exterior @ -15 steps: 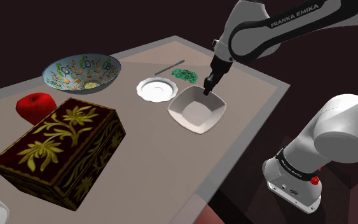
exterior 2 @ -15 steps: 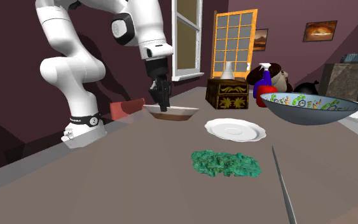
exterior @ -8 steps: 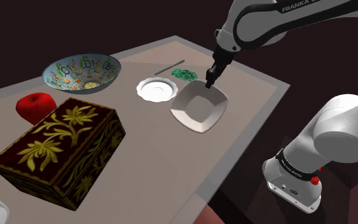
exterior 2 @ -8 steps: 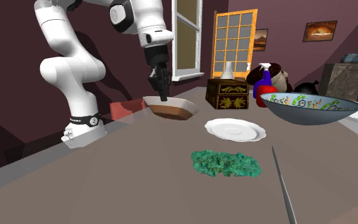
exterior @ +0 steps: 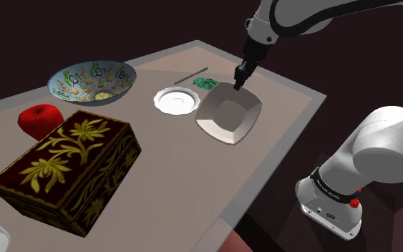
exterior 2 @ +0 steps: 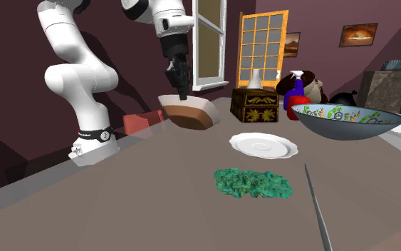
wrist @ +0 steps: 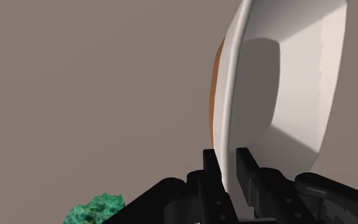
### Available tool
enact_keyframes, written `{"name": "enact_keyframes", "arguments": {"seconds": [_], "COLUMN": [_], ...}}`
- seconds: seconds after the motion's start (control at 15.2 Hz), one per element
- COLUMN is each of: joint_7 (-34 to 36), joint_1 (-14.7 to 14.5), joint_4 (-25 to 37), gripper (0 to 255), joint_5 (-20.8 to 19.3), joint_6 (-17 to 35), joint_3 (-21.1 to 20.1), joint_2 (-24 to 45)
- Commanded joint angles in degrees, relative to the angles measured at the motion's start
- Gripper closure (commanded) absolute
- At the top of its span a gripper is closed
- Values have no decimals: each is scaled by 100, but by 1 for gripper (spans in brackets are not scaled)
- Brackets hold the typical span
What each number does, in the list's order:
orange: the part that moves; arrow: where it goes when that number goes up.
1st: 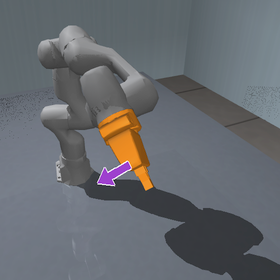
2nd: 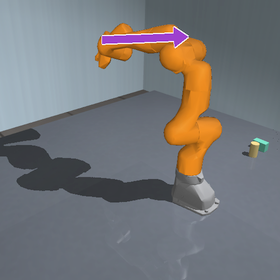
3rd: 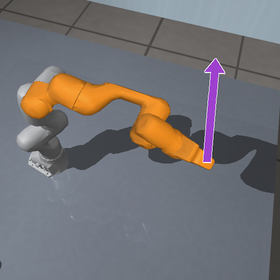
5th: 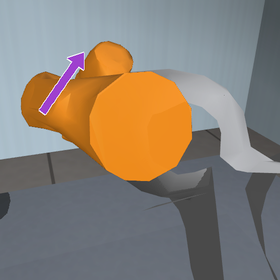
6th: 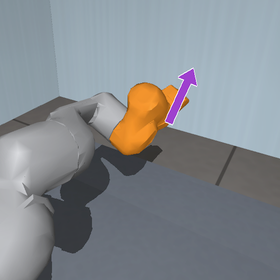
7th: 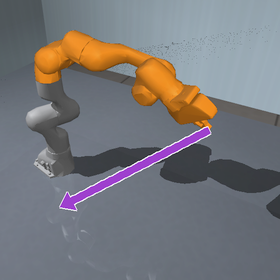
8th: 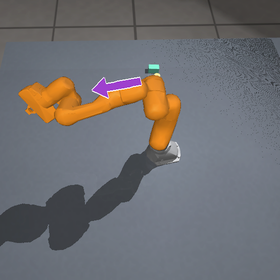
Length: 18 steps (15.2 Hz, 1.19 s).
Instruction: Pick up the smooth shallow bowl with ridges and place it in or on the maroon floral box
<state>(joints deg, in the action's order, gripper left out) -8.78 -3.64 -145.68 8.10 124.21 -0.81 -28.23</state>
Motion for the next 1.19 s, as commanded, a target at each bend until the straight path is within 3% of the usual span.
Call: {"name": "enact_keyframes", "arguments": {"seconds": [0.0,1.12], "joint_7": [19,169], "joint_1": [8,34], "joint_4": [124,1273], "gripper": [255,255], "joint_5": [-16,-104], "joint_6": [-182,-1523], "joint_3": [4,25], "joint_2": [-59,-258]}}
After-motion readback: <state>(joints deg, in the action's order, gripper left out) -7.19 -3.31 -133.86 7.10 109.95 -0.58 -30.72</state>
